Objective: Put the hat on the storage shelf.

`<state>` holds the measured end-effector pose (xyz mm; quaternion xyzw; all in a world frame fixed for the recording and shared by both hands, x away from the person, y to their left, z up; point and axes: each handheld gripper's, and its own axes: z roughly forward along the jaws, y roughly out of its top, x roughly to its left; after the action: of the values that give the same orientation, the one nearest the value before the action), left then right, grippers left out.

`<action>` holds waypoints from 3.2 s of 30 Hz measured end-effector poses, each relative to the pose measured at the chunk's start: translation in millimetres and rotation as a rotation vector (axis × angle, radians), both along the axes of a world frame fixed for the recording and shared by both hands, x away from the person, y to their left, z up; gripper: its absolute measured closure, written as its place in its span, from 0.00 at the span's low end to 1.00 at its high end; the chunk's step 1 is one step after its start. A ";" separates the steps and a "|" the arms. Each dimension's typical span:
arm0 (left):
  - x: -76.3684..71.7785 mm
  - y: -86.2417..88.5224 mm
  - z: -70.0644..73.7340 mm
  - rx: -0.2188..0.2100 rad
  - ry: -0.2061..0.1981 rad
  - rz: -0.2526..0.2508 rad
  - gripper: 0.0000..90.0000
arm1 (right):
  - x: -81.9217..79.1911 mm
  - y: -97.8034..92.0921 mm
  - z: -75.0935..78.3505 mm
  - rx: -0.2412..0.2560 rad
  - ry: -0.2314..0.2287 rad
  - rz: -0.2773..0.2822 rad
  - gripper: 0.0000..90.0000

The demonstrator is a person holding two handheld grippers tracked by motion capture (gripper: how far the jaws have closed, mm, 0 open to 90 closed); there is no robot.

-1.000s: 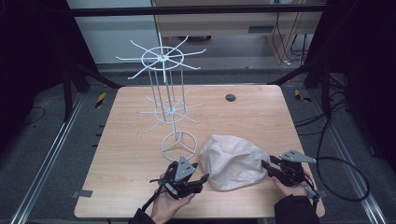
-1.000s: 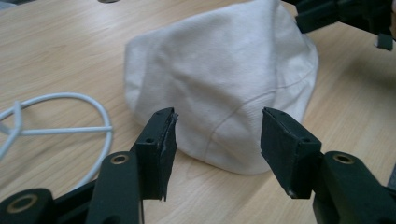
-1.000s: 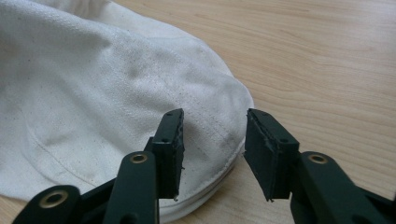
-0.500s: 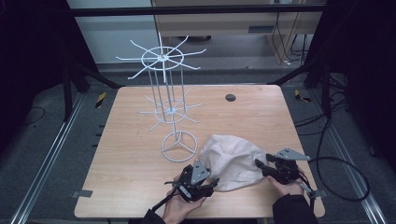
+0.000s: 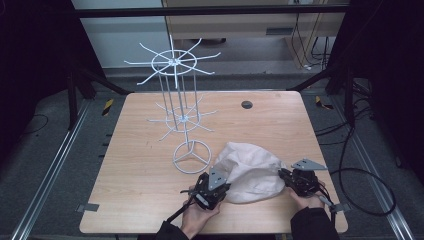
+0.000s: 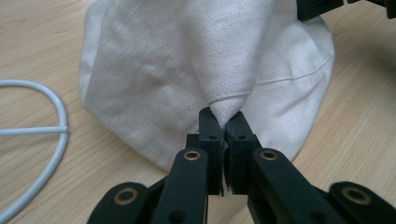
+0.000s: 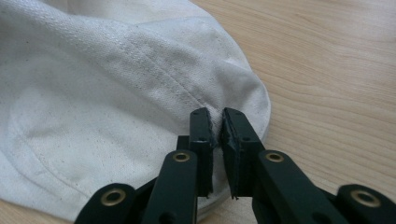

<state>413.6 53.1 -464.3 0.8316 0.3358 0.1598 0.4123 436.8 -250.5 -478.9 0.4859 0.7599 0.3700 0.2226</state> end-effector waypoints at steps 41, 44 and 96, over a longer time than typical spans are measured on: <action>33.0 18.1 17.1 -0.043 -0.047 0.056 0.65 | -48.3 4.8 20.7 0.062 -0.061 0.038 0.83; 19.8 40.3 28.8 -0.039 -0.064 0.024 0.61 | -46.6 4.3 29.4 0.066 -0.092 0.049 0.79; 16.1 247.2 6.9 0.007 -0.075 0.409 0.40 | 28.5 77.1 70.6 -0.130 0.102 0.276 0.67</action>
<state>429.7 300.2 -457.4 0.7412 0.4814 0.2721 0.3805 465.3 -173.4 -408.3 0.3794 0.8521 0.3221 0.1616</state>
